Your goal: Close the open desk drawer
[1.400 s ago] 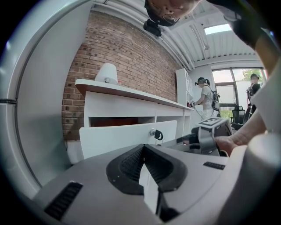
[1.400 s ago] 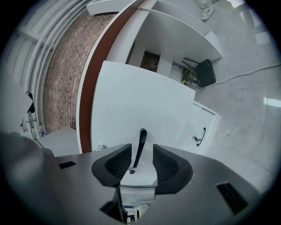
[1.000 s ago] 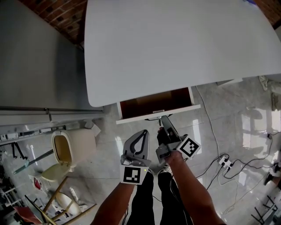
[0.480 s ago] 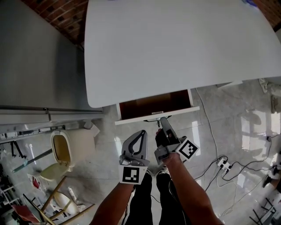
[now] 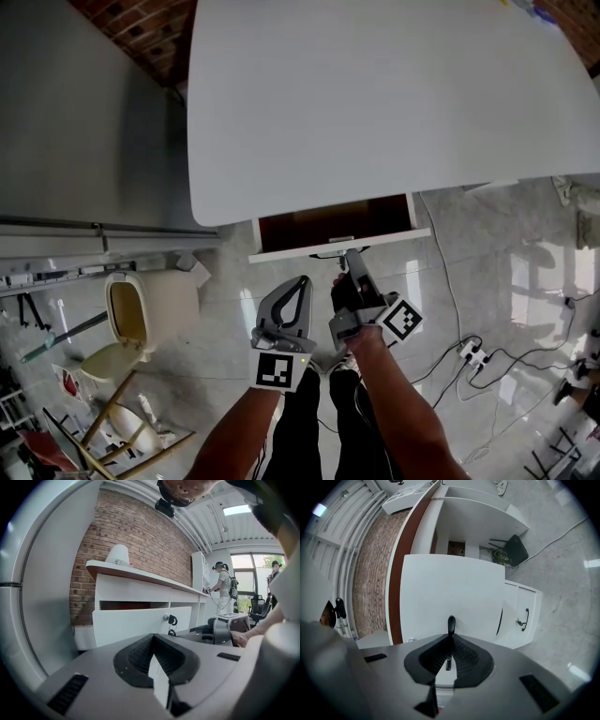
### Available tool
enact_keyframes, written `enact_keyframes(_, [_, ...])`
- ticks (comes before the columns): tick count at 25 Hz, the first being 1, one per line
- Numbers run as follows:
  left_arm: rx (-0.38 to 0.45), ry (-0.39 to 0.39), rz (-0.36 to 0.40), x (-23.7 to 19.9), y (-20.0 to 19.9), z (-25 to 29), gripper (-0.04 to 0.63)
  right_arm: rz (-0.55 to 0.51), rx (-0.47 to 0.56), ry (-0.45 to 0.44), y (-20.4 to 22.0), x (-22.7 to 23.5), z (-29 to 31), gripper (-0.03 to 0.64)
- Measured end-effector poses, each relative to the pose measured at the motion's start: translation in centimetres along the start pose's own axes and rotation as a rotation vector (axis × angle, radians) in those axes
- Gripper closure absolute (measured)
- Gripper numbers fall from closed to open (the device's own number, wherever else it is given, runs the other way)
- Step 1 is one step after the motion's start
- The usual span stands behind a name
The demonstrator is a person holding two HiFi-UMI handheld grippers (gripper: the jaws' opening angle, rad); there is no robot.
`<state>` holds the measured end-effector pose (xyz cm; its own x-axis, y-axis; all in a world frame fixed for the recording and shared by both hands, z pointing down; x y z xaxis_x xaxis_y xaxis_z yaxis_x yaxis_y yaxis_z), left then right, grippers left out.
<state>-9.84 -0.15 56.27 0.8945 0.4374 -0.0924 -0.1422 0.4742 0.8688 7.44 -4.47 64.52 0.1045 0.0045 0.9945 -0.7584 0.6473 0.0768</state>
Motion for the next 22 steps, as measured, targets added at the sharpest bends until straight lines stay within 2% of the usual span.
enact_keyframes(22, [0.024,-0.009,-0.006,-2.1,-1.1,1.4,0.588,0.048,0.046,0.001,-2.1,-0.1,3.8,0.578])
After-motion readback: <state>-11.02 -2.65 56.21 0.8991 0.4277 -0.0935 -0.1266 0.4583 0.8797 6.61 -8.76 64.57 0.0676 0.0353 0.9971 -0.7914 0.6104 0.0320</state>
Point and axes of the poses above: the fingertips, and each gripper's own axes: z forward along the fingers, x to its right, y out of its underside, the point moved 9 cm from there along -z, backward along the fingers, and after that the axes turned 13 degrees about -x, right-handed, at the moved point
